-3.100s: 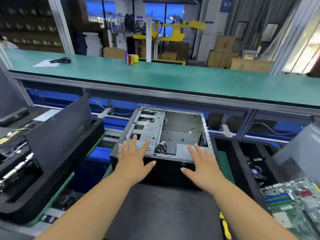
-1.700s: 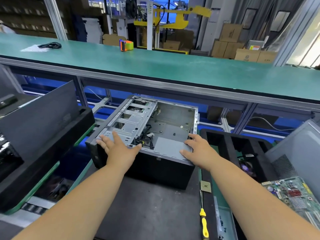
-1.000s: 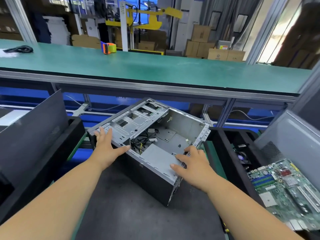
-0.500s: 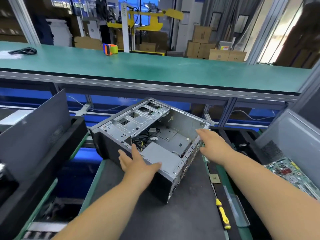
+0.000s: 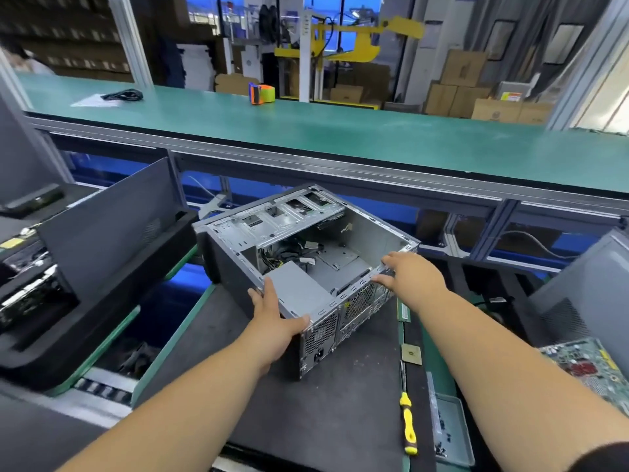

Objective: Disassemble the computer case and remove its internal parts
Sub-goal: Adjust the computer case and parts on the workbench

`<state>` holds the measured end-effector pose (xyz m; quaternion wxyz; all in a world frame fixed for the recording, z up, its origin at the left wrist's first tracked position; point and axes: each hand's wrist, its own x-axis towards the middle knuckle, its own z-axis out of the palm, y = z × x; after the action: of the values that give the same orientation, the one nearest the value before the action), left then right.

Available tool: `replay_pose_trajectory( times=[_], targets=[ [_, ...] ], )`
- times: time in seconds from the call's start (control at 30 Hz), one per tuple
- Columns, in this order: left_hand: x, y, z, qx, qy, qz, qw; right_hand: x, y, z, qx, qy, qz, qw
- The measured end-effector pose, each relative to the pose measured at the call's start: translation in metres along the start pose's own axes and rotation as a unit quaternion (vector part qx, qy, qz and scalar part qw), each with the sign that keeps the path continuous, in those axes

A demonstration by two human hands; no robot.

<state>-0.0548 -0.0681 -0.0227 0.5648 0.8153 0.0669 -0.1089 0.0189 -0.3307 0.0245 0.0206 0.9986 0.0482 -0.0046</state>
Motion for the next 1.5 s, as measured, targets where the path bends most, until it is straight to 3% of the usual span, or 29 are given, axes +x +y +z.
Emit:
replay_pose_trajectory(
  times=[0.33,0.53,0.63,0.8,0.9,1.07,1.2,1.5],
  targets=[
    [0.012,0.001,-0.05,-0.014,-0.063,-0.043,0.997,-0.029,0.0,0.011,0.006,0.033,-0.006,0.999],
    [0.018,0.005,-0.072,-0.02,-0.082,-0.046,0.995,-0.047,0.02,0.014,0.185,0.015,-0.045,0.982],
    [0.01,0.019,-0.059,0.122,-0.017,-0.04,0.992,-0.05,0.036,0.013,0.236,0.015,-0.049,0.97],
    [-0.005,0.032,-0.012,0.371,-0.024,-0.063,0.926,-0.044,0.055,0.025,0.194,0.021,0.01,0.981],
    [-0.005,0.032,-0.002,0.461,-0.015,-0.068,0.885,-0.04,0.053,0.029,0.214,0.027,0.023,0.976],
    [0.002,0.032,-0.006,0.513,-0.009,-0.086,0.854,-0.045,0.045,0.031,0.235,0.043,0.053,0.97],
    [0.012,0.025,-0.028,0.521,-0.02,-0.069,0.851,-0.051,0.034,0.028,0.234,0.014,0.078,0.969],
    [0.037,0.01,-0.079,0.53,-0.061,-0.015,0.846,-0.081,0.01,0.025,0.219,-0.002,0.048,0.975]
  ],
)
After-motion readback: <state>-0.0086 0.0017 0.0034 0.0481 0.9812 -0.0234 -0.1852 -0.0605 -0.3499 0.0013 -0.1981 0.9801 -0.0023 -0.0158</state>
